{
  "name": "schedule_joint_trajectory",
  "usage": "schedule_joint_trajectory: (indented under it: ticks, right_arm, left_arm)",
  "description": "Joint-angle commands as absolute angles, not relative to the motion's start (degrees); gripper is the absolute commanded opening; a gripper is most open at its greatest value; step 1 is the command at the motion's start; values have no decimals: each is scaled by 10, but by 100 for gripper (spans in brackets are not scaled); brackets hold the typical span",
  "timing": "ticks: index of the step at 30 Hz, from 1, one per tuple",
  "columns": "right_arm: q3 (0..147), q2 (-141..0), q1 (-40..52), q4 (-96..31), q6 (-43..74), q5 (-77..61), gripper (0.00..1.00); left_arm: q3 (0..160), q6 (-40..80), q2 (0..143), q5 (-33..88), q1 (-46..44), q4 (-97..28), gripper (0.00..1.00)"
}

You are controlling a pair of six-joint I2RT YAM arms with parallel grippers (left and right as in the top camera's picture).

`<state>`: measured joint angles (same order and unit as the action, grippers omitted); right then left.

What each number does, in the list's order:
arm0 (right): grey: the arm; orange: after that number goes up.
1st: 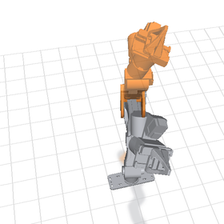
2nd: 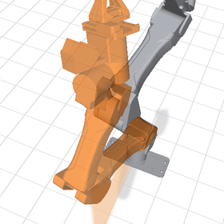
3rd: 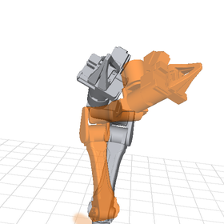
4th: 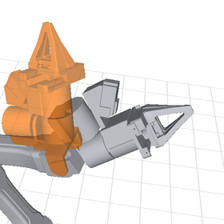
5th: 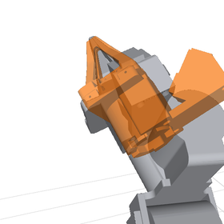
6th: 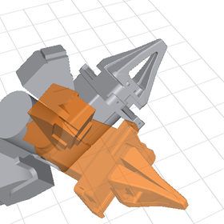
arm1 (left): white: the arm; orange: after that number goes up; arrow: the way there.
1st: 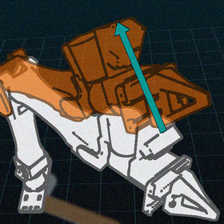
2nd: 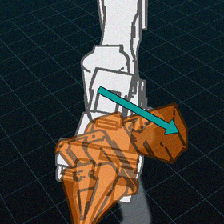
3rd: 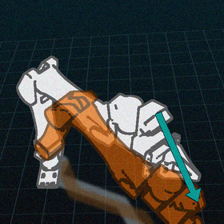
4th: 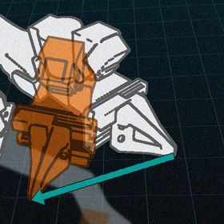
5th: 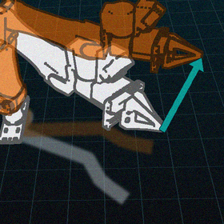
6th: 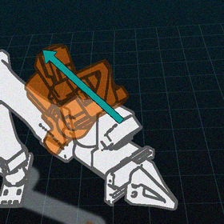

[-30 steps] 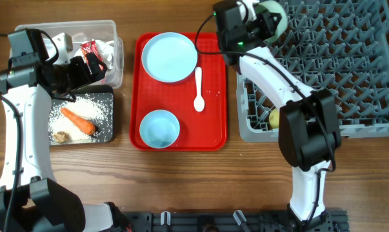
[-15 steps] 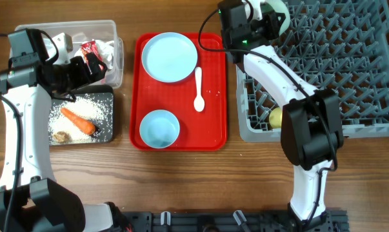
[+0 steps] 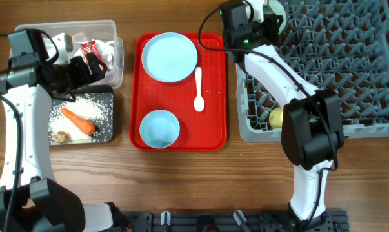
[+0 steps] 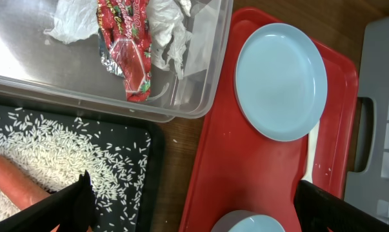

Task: Sort waste into correct bins and load items into the dishwasher rack
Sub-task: 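Place the green bowl upright in the rack's back corner and release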

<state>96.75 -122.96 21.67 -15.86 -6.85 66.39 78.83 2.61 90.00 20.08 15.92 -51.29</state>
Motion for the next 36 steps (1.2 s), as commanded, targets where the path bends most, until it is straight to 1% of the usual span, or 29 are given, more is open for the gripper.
schedule_joint_trajectory:
  ticks: [1, 12, 22, 23, 24, 25, 27, 31, 34, 36]
  right_arm:
    - [966, -1234, 208, -156, -38, 656, 4]
    - [966, -1234, 202, -156, -15, 644, 4]
    - [966, -1247, 204, -206, -13, 627, 4]
    - [966, -1247, 204, -209, -13, 627, 9]
    - [966, -1247, 204, -209, -16, 628, 22]
    - [966, -1247, 205, -209, -21, 630, 26]
    - [966, -1247, 211, -209, -52, 630, 31]
    - [966, -1247, 232, -206, -91, 630, 33]
    - [966, -1247, 255, -206, -92, 630, 39]
    - [966, -1247, 267, -206, -92, 630, 46]
  left_arm:
    - [796, 17, 901, 210, 163, -513, 100]
    - [796, 17, 901, 210, 163, -513, 100]
    - [796, 17, 901, 210, 163, -513, 100]
    - [796, 17, 901, 210, 163, -513, 100]
    - [796, 17, 901, 210, 163, -513, 100]
    - [796, 17, 901, 210, 163, -513, 100]
    - [796, 17, 901, 210, 163, -513, 100]
    - [796, 17, 901, 210, 163, -513, 100]
    - [796, 17, 901, 210, 163, -513, 100]
    - [796, 17, 901, 210, 163, -513, 100]
